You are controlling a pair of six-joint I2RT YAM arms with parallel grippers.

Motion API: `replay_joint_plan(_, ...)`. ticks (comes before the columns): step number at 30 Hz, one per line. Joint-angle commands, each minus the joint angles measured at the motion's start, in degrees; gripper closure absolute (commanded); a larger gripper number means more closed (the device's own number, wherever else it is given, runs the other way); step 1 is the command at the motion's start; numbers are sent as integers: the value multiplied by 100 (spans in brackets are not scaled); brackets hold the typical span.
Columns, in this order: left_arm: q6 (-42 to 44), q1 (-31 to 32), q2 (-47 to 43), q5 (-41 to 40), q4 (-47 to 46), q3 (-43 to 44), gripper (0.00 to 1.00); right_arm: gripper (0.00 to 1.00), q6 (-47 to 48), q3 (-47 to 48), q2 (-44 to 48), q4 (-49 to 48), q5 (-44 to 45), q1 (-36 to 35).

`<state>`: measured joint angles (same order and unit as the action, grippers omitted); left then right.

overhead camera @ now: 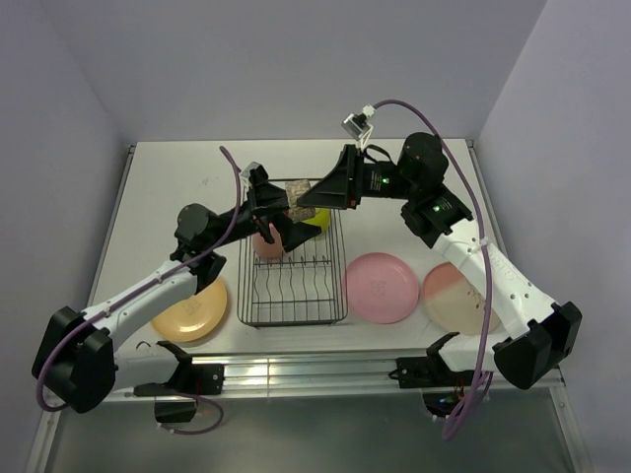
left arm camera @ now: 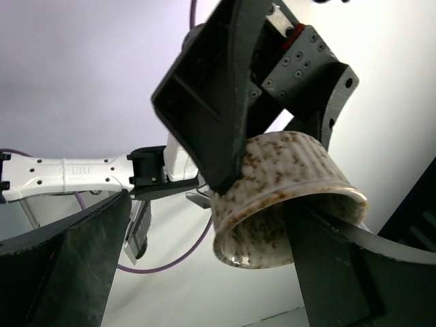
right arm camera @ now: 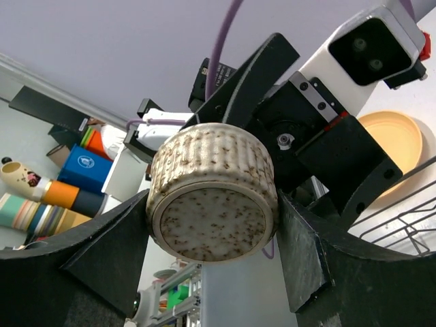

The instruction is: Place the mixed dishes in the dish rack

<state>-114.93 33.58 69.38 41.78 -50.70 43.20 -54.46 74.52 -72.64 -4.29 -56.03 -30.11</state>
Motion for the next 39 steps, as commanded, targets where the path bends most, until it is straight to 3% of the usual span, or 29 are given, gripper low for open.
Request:
replay_joint_plan(1,-452,-18,-249,67,84,-101,1,100,84,158,-57,-90,21,-21)
replay_joint_plan(6,847,-264,-1057,146,2269,-58,1,100,654,361,-136,980,408,66)
replay_joint_plan(7,1172,-447,-1207,85,3763,143,1,100,743,405,-171,1140,487,136)
replay_joint_plan(9,2358,-633,-1646,-414,5492,468,1,100,1207,528,-241,1935,899,154)
replay_joint_plan(10,2684,-756,-1734,-669,6945,801,1,100,1383,720,-372,2228,1057,154)
replay_joint_plan(14,4142,-827,-1885,-1978,9272,1593,1,100,2322,1081,-838,3477,1962,58)
replay_joint_plan(17,4767,-827,-1727,-2945,10470,2209,1,100,2956,1529,-1374,4461,3280,-266)
replay_joint_plan(22,5306,-827,-1586,-4534,11467,2763,3,100,3239,1654,-2103,4894,4765,-610)
replay_joint_plan(25,5420,-827,-1691,-4906,11705,2598,3,100,3319,1662,-2455,4912,5144,-680)
replay_joint_plan(31,5289,-827,-2043,-4802,11600,2053,4,100,3520,1758,-3000,4789,5804,-725)
replay_joint_plan(39,5288,-836,-2017,-4784,11705,2017,3,100,3670,1776,-3484,4596,6016,-733)
